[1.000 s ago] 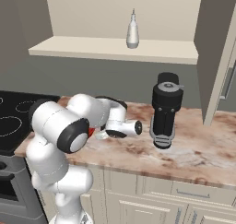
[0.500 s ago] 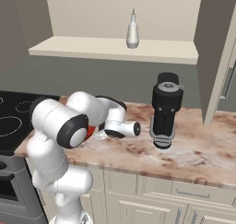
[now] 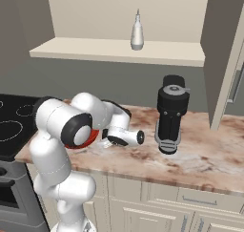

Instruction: Retrieve the bottle and the shaker from the cabinet and place them next to the mixing bowl on the counter. Then add garlic from the fridge to the mixing bowl.

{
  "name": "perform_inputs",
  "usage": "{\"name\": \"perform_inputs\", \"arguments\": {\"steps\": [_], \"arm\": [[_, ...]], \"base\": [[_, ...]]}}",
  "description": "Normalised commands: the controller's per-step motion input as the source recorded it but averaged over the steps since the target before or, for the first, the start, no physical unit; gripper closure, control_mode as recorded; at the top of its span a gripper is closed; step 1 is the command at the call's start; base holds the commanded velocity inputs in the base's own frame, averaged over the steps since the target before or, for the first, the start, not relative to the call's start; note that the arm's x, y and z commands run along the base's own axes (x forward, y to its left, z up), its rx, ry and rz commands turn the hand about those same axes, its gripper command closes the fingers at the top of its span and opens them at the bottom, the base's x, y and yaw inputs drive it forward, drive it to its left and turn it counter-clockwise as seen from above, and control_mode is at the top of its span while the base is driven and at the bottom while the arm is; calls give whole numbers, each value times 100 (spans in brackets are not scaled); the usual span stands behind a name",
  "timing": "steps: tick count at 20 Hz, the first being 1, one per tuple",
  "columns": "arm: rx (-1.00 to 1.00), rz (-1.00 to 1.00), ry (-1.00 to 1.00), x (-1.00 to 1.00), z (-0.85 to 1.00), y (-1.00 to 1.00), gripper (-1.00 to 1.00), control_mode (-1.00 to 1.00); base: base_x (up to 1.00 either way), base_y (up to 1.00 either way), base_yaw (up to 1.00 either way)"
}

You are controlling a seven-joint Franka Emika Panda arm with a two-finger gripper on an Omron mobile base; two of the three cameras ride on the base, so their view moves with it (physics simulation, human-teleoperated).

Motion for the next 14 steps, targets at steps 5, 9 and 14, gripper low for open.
{"name": "perform_inputs", "arguments": {"steps": [5, 9, 14], "arm": [[-2, 0, 0, 0, -29, 5, 100, -100], [-1, 0, 0, 0, -18, 0, 100, -100], [0, 0, 0, 0, 0, 0, -100, -100]], "base": [[0, 0, 0], [0, 0, 0], [0, 0, 0]]}}
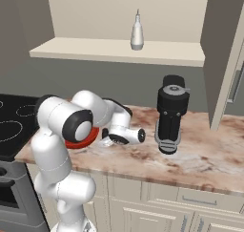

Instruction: Retrieve the bottle and the shaker from the cabinet and place them next to the mixing bowl on the counter. Then add garlic from the fridge to the mixing bowl.

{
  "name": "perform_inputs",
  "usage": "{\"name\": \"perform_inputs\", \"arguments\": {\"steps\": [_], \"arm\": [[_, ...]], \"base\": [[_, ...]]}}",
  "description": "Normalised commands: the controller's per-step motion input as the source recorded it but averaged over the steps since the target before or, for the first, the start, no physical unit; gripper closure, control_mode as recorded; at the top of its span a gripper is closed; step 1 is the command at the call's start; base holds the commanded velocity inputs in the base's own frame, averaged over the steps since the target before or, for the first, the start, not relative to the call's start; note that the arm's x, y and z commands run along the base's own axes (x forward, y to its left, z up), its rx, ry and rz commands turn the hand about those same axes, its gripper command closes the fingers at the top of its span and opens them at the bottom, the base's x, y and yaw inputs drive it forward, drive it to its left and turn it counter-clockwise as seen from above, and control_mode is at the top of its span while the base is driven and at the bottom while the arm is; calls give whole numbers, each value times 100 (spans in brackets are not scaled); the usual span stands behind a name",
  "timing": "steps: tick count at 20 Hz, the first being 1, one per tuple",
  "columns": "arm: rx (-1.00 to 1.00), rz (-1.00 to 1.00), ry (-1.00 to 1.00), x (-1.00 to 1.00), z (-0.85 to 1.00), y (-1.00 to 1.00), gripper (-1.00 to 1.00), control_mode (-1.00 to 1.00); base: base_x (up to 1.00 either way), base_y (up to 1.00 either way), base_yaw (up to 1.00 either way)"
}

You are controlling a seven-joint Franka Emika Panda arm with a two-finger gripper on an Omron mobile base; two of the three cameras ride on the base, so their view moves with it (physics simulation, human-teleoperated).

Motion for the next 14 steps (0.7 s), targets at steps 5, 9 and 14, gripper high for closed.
{"name": "perform_inputs", "arguments": {"steps": [5, 9, 14], "arm": [[0, 0, -4, -3, 6, 0, -100, -100], [0, 0, -13, -20, 29, 0, -100, -100], [0, -1, -13, -21, 40, -3, -100, -100]], "base": [[0, 0, 0], [0, 0, 0], [0, 0, 0]]}}
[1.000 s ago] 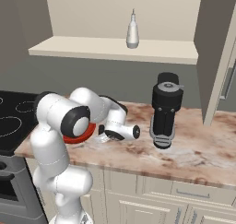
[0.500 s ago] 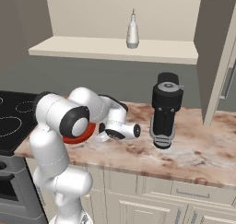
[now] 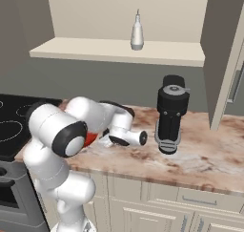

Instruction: Retrieve the bottle and the shaker from the cabinet and place them next to the mixing bowl on the counter. Then add garlic from the fridge to the mixing bowl.

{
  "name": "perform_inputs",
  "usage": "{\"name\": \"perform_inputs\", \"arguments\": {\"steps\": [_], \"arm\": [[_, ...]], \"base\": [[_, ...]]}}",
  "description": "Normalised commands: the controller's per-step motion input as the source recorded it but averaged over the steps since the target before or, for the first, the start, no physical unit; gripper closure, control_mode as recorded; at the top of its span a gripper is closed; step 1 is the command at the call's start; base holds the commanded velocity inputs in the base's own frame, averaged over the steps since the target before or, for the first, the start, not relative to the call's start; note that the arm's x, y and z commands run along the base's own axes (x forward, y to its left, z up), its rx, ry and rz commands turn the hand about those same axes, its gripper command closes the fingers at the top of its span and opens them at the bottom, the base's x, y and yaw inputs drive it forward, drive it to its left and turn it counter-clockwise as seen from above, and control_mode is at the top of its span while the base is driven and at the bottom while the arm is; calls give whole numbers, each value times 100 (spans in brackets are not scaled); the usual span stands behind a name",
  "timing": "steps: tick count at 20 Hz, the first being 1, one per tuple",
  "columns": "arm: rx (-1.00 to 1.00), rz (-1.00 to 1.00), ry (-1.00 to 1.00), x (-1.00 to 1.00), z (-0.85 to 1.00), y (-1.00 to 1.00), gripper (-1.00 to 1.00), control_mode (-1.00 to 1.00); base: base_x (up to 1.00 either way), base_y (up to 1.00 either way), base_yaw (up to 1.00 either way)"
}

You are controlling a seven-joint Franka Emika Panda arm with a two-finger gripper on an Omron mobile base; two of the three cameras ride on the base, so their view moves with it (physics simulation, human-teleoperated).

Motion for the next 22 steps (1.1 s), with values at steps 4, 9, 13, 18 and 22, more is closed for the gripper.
{"name": "perform_inputs", "arguments": {"steps": [4, 9, 13, 18, 22], "arm": [[0, -5, -11, -1, 90, -1, -100, -100], [0, -11, 3, 0, 99, -1, -100, -100], [-3, -13, 29, 1, 85, 1, -100, -100], [-15, -19, 51, -6, 33, 50, -100, -100], [-17, -31, 7, -28, 66, 9, -100, -100]], "base": [[0, 0, 0], [0, 0, 0], [0, 0, 0], [0, 0, 0], [0, 0, 0]]}}
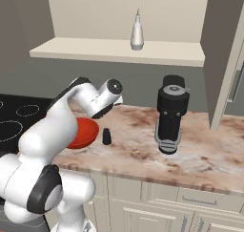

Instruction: Retrieve the bottle and the shaker from the cabinet and place them next to the mixing bowl on the counter. Then add garlic from the fridge to the mixing bowl.

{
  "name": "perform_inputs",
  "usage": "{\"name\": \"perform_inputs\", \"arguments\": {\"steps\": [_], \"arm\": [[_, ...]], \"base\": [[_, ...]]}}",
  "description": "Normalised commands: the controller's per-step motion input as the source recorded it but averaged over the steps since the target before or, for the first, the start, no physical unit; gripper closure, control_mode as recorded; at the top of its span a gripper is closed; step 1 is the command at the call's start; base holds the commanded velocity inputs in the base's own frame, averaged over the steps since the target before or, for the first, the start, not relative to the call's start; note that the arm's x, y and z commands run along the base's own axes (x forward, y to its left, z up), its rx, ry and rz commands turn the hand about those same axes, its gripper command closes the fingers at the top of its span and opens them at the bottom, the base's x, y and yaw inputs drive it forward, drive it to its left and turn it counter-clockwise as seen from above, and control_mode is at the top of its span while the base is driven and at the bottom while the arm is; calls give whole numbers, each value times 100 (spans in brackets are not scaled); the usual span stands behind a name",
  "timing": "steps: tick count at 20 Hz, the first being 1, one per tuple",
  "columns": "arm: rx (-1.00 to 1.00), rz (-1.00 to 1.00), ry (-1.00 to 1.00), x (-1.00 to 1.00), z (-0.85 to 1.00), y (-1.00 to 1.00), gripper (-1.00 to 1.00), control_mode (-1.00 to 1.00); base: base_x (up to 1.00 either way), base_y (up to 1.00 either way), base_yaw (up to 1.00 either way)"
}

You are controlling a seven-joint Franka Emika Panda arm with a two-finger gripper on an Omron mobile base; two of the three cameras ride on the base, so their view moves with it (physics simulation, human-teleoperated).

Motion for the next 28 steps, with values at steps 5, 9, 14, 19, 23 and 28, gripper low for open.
{"name": "perform_inputs", "arguments": {"steps": [5, 9, 14, 19, 23, 28], "arm": [[-6, -23, -4, -41, 74, 1, -100, -100], [2, -16, -25, -39, 25, 0, -100, -100], [0, -17, -12, -19, 79, -3, -100, -100], [0, -25, 0, 0, 99, -10, -100, -100], [0, -25, 0, -2, 88, -21, -100, -100], [0, -25, -2, -3, 57, -28, -100, -100]], "base": [[0, 0, 0], [0, 0, 0], [0, 0, 0], [0, 0, 0], [0, 0, 0], [0, 0, 0]]}}
